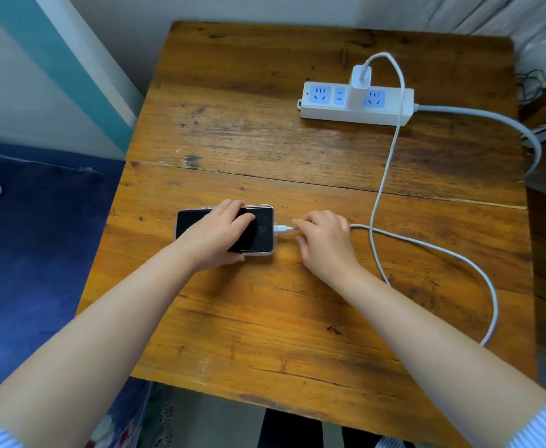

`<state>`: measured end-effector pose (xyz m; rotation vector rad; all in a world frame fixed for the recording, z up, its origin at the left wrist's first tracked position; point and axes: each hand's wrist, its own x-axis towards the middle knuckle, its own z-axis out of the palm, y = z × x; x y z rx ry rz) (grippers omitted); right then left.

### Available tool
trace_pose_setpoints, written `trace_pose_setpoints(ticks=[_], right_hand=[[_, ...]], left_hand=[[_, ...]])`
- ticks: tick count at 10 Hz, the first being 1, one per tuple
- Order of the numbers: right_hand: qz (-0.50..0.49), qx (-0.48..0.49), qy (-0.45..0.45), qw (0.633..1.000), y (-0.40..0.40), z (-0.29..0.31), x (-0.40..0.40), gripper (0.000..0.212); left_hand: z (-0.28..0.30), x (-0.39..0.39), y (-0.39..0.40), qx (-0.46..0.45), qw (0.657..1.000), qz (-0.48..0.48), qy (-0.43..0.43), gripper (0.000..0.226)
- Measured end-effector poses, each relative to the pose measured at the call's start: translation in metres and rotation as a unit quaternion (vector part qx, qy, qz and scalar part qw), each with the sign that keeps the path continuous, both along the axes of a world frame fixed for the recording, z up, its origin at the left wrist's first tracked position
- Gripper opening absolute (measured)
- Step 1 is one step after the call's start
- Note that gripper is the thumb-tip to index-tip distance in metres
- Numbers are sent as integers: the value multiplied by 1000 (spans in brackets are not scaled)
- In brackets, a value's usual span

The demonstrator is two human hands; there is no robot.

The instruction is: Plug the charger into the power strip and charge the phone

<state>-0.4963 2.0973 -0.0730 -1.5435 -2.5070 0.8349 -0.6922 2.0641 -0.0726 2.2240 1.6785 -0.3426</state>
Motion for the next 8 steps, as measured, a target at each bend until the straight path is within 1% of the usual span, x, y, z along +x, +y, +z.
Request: trace_pose_setpoints(ticks=[1,2,3,4,5,6,7,8], right_hand=[[15,48,-10,999,0,-4,3,32],[90,93,-47,990,-5,-10,8,34],[158,69,-87,981,-7,-19,11,40],[156,49,-89,983,-5,-25,13,45],[141,45,-67,987,-7,-30,14,48],[119,39,-44,991,-10,-30,12,51],[105,37,-3,994,-11,-32,12,53],[107,27,15,994,-6,-33,19,48]], left_hand=[[-2,-9,16,-28,999,22,25,77],[0,-17,29,-50,997,37,43,79],[2,-21,40,-73,995,41,50,80],[3,-22,47,-78,995,56,38,80],[5,-19,47,-71,995,70,29,80],[3,-14,39,-47,994,96,27,81],[-2,-5,27,-14,993,115,11,85],[-12,23,4,29,988,149,-16,75]])
